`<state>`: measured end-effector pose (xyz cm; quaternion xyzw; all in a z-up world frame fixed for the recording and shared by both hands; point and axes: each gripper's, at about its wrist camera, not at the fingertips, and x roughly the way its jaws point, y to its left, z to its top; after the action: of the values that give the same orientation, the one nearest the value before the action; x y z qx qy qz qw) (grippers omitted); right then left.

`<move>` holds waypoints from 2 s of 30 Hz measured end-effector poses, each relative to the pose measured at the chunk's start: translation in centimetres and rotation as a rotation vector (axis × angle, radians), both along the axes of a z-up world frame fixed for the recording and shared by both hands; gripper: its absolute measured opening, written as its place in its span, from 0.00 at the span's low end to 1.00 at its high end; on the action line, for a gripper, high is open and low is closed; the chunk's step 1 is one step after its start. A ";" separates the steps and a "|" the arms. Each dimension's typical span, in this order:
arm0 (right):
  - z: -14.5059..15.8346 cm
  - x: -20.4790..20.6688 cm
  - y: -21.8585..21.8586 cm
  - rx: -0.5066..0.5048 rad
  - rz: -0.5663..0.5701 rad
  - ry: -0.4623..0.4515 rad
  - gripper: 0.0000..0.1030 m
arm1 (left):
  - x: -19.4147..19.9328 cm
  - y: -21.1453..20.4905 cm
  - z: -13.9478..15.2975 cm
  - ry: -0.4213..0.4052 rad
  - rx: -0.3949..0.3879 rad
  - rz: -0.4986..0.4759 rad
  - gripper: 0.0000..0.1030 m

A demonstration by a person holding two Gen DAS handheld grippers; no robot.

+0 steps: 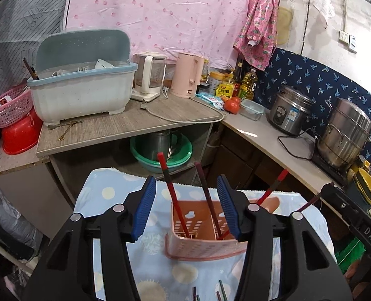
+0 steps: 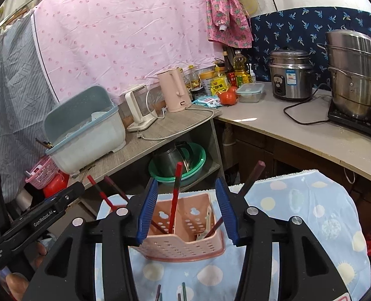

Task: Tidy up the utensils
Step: 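Open the left tool over the basket while the right tool releases the red chopstick into it, then grasp the other dark red chopstick with the left tool while the right tool grasps a green chopstick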

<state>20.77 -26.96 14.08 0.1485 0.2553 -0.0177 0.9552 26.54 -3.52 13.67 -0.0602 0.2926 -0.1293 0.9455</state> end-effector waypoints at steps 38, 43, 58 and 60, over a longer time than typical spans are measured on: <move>-14.5 -18.0 5.3 -0.117 0.097 0.336 0.46 | -17.0 2.5 -14.3 0.320 0.217 -0.050 0.48; -16.8 -19.8 5.7 -0.108 0.105 0.389 0.46 | -19.4 2.4 -16.6 0.371 0.217 -0.076 0.49; -19.0 -20.9 6.9 -0.131 0.128 0.429 0.35 | -22.4 1.1 -19.0 0.398 0.233 -0.128 0.48; -19.2 -20.9 7.2 -0.143 0.135 0.433 0.32 | -22.4 1.0 -19.1 0.399 0.233 -0.131 0.49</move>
<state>-0.11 -19.79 -5.10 0.0558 0.4615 -0.0033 0.8854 4.10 -2.51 -5.38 0.0442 0.4897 -0.1412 0.8592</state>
